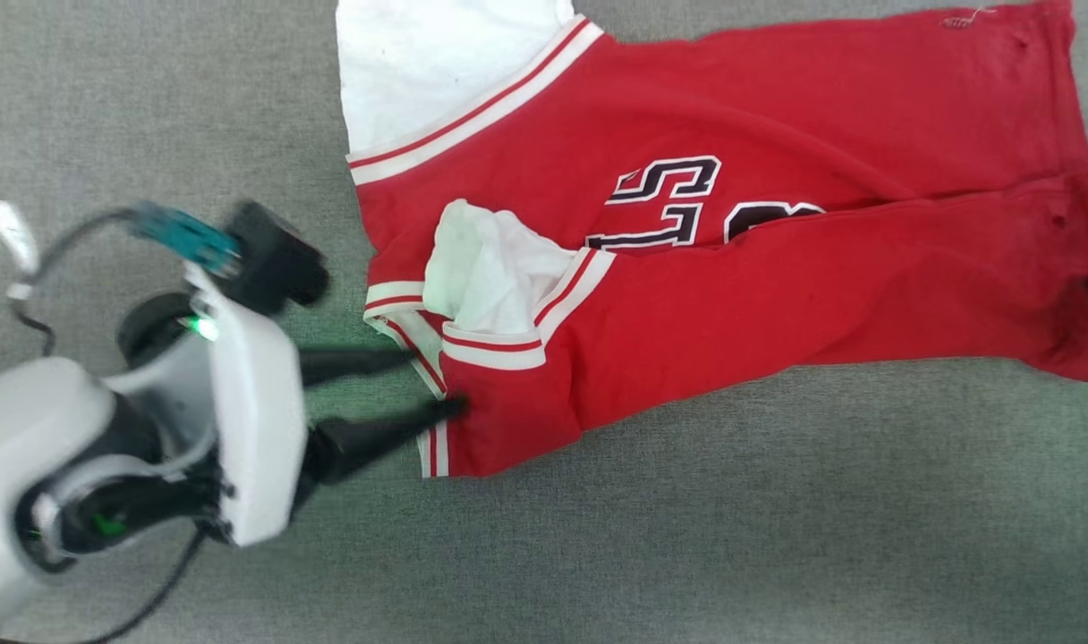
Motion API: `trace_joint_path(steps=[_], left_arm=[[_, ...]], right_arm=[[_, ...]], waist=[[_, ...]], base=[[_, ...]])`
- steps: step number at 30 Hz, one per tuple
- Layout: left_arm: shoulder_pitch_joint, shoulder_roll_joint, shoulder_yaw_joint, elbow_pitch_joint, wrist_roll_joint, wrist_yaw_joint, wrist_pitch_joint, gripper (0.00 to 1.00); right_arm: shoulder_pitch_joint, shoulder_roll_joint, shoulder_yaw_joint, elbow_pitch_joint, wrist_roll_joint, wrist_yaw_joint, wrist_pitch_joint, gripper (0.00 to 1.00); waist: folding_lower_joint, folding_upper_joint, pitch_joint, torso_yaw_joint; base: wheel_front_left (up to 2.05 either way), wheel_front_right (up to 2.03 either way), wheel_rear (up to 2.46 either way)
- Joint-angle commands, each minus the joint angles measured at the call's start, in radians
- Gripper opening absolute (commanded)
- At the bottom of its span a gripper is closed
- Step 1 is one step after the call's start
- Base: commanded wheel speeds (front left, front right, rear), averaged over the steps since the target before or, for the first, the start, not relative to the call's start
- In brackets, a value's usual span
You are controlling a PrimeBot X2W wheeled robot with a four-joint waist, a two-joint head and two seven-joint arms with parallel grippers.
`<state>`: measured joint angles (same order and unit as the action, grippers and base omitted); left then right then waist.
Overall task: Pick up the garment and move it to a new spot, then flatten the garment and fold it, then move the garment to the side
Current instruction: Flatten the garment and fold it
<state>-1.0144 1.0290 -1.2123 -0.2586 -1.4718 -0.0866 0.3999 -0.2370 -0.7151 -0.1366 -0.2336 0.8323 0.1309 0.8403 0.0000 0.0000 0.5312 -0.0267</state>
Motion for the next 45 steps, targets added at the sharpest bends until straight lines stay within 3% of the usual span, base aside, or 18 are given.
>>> trace_joint_path(steps=[1, 6, 10, 13, 14, 19, 23, 29, 31, 36, 39, 45], left_arm=[[0.016, 0.011, 0.017, -0.007, -0.009, 0.002, -0.024, 1.0], [0.025, 0.059, 0.084, -0.01, -0.013, 0.015, -0.153, 1.0], [0.036, 0.064, 0.13, 0.046, 0.002, 0.038, -0.265, 1.0], [0.023, 0.034, 0.162, 0.141, 0.03, 0.072, -0.355, 1.0], [-0.001, 0.001, 0.186, 0.218, 0.046, 0.09, -0.405, 1.0], [-0.087, -0.083, 0.222, 0.419, 0.079, 0.123, -0.431, 1.0], [-0.19, -0.136, 0.197, 0.571, 0.102, 0.126, -0.32, 1.0], [-0.346, -0.204, 0.129, 0.774, 0.104, 0.125, -0.018, 1.0], [-0.367, -0.21, 0.118, 0.801, 0.097, 0.127, 0.043, 1.0], [-0.448, -0.206, 0.065, 0.882, 0.067, 0.116, 0.321, 1.0], [-0.486, -0.203, 0.053, 0.912, 0.072, 0.119, 0.401, 1.0], [-0.516, -0.213, 0.045, 0.96, 0.069, 0.098, 0.448, 1.0]], right_arm=[[0.008, 0.012, -0.021, -0.016, 0.012, 0.0, -0.022, 1.0], [0.01, 0.043, -0.083, -0.076, 0.019, 0.0, -0.133, 1.0], [-0.015, 0.066, -0.033, -0.111, -0.011, 0.0, -0.288, 1.0], [-0.041, 0.106, 0.019, -0.112, -0.047, 0.0, -0.437, 1.0], [-0.056, 0.133, 0.048, -0.1, -0.08, 0.0, -0.539, 1.0], [-0.075, 0.182, 0.131, -0.061, -0.148, 0.0, -0.721, 1.0], [-0.08, 0.21, 0.175, -0.036, -0.153, 0.0, -0.801, 1.0], [-0.084, 0.223, 0.194, -0.013, -0.144, 0.0, -0.852, 1.0], [-0.085, 0.222, 0.199, -0.01, -0.141, 0.0, -0.855, 1.0], [-0.095, 0.223, 0.229, -0.001, -0.13, 0.0, -0.859, 1.0], [-0.099, 0.214, 0.255, -0.002, -0.125, 0.0, -0.846, 1.0], [-0.114, 0.206, 0.274, -0.004, -0.119, 0.0, -0.838, 1.0]], waist=[[0.0, 0.0, -0.01, -0.001], [0.0, 0.0, -0.035, -0.005], [0.0, 0.0, -0.044, -0.015], [0.0, 0.0, -0.043, -0.032], [0.0, 0.0, -0.04, -0.047], [0.0, 0.0, -0.024, -0.103], [0.0, 0.0, -0.013, -0.15], [0.0, 0.0, 0.002, -0.203], [0.0, 0.0, 0.005, -0.211], [0.0, 0.0, 0.018, -0.246], [0.0, 0.0, 0.03, -0.258], [0.0, 0.0, 0.056, -0.276]], base=[[0.0, 0.0, 0.0], [0.0, 0.0, 0.0], [0.0, 0.0, 0.0], [0.0, 0.0, 0.0], [0.0, 0.0, 0.0], [0.0, 0.0, 0.0], [0.0, 0.0, 0.0], [0.0, 0.0, 0.0], [0.0, 0.0, 0.0], [0.0, 0.0, 0.0], [0.0, 0.0, 0.0], [0.0, 0.0, 0.0]])
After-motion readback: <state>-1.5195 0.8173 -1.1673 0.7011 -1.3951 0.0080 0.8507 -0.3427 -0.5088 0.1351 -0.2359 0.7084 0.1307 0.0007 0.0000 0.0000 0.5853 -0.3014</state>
